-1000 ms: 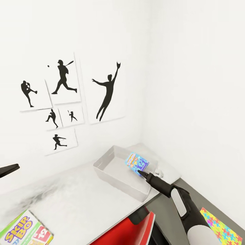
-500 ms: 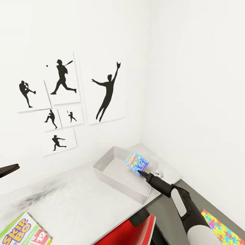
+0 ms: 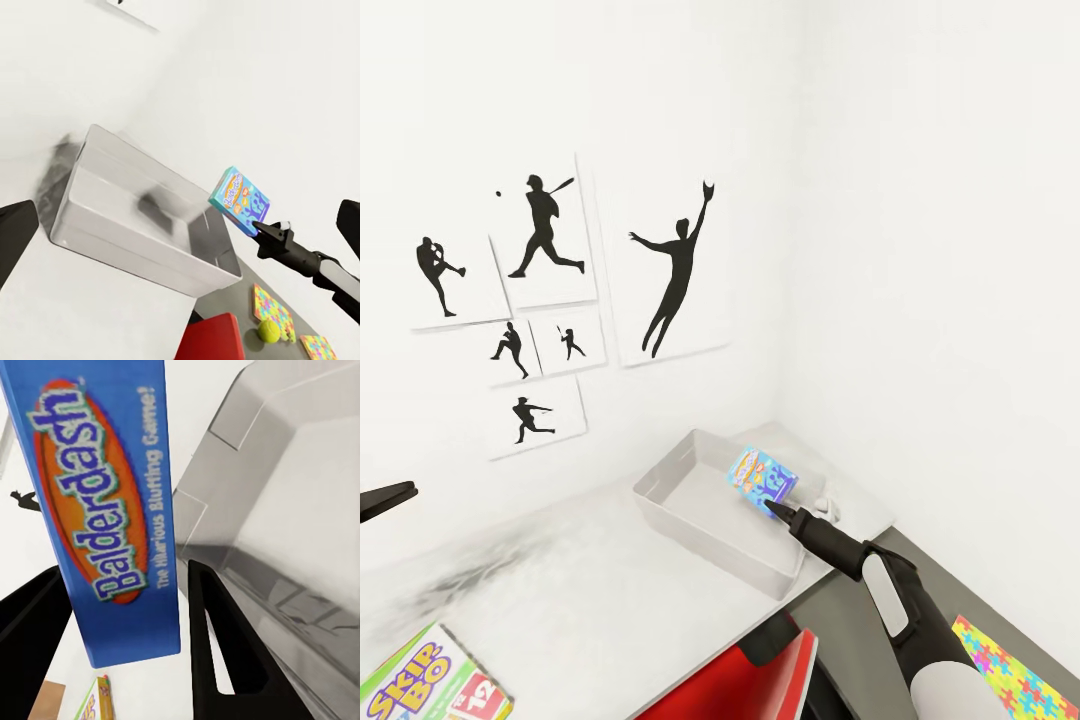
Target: Put all the toys in the child's room - the three board games (two on the bed and one on the table), the two jigsaw puzzles on the table, and the tennis ball on the table - inside the toy box on the table in the child's room.
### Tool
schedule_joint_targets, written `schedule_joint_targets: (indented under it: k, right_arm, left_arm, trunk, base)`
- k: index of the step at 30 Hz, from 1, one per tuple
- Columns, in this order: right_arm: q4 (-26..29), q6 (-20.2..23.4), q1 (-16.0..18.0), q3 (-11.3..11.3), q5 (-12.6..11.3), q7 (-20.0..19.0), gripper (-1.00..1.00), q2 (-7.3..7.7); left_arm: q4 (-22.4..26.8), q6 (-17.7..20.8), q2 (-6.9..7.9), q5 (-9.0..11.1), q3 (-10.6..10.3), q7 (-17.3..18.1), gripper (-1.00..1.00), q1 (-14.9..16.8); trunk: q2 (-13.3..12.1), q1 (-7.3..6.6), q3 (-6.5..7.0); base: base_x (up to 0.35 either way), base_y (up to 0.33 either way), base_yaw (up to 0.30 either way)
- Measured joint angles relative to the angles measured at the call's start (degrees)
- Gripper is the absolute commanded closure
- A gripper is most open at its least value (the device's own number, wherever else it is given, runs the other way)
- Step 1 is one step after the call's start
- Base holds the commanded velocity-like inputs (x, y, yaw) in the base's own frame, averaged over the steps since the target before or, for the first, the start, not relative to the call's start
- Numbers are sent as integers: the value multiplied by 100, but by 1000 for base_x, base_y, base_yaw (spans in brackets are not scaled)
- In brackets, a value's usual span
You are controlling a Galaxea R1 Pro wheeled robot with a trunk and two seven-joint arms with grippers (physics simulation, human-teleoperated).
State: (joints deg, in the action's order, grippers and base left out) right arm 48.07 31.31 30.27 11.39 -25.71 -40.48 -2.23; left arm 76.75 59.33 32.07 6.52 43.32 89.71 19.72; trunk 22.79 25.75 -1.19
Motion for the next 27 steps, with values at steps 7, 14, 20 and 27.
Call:
schedule_joint_targets:
  k: [7, 14, 20, 27]
  right_arm:
    - [0, 15, 2, -3, -12, 17, 100, -3]
    - [-24, 388, 71, -61, 5, 230, 100, -22]
    - [-29, 1319, 571, -77, -106, 1253, 100, -28]
    - [-381, 1577, 1272, -79, -119, 1930, 100, -139]
  left_arm:
    - [-2, 0, 0, 1, 0, 0, -100, 0]
    - [-2, 0, -3, 0, -8, 0, -100, 0]
    - [-52, 0, -8, 0, -9, 0, -100, 0]
    - [-71, 0, -9, 0, -9, 0, -100, 0]
  trunk:
    - [0, 0, 0]
    - [0, 0, 0]
    - [0, 0, 0]
    - [0, 0, 0]
  base:
    - [0, 0, 0]
    - [0, 0, 0]
    - [0, 0, 0]
    - [0, 0, 0]
